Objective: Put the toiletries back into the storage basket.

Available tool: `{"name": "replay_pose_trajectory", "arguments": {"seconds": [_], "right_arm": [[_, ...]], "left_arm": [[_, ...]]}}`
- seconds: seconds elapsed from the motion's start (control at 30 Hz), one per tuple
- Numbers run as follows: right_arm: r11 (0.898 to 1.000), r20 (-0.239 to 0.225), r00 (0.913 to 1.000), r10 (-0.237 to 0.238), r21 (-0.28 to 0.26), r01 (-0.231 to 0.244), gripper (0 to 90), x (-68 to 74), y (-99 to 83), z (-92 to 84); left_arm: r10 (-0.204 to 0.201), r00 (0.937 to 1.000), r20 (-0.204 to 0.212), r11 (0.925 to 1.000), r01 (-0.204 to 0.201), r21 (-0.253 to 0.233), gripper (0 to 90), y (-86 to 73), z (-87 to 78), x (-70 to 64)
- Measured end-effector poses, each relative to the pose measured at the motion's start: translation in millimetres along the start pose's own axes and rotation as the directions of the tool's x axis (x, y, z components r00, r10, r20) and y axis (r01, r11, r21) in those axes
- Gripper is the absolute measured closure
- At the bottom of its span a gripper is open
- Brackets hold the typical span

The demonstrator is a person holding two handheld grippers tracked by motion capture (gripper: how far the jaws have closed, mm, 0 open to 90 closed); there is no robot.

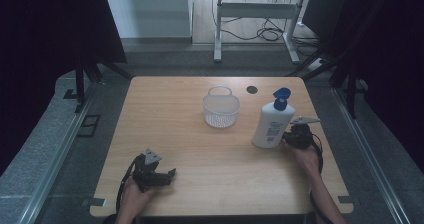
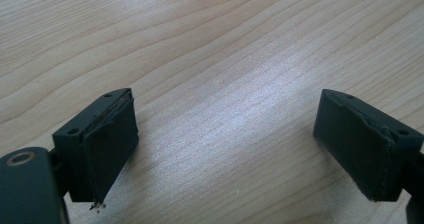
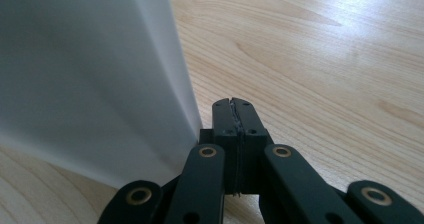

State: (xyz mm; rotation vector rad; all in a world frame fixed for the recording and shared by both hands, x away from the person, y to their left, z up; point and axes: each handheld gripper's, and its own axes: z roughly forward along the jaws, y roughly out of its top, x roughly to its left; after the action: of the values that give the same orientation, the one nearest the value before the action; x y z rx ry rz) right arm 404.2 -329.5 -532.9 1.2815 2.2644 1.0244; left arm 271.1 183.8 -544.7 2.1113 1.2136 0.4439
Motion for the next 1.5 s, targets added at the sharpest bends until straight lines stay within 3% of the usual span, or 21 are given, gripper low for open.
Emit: {"name": "replay_pose_trajectory", "arguments": {"seconds": [0.37,0.97,1.5], "right_arm": [[1.000,-0.040,0.9992,-0.001,0.004,0.001,89.5,3.7,-3.2,0.0],[1.000,-0.061,0.9980,-0.017,0.001,0.017,88.5,12.3,-7.2,-11.2],[0.999,-0.078,0.9963,-0.036,0.006,0.037,86.3,28.5,-10.7,-20.3]], "left_arm": [[0.000,1.0000,0.000,1.0000,0.000,0.000,10.1,0.0,0.1,-0.1],[-0.001,1.0000,0.000,1.0000,0.001,-0.001,10.2,0.1,0.1,-0.1],[0.000,1.0000,0.000,1.0000,0.000,-0.001,10.2,0.1,0.1,-0.1]]}}
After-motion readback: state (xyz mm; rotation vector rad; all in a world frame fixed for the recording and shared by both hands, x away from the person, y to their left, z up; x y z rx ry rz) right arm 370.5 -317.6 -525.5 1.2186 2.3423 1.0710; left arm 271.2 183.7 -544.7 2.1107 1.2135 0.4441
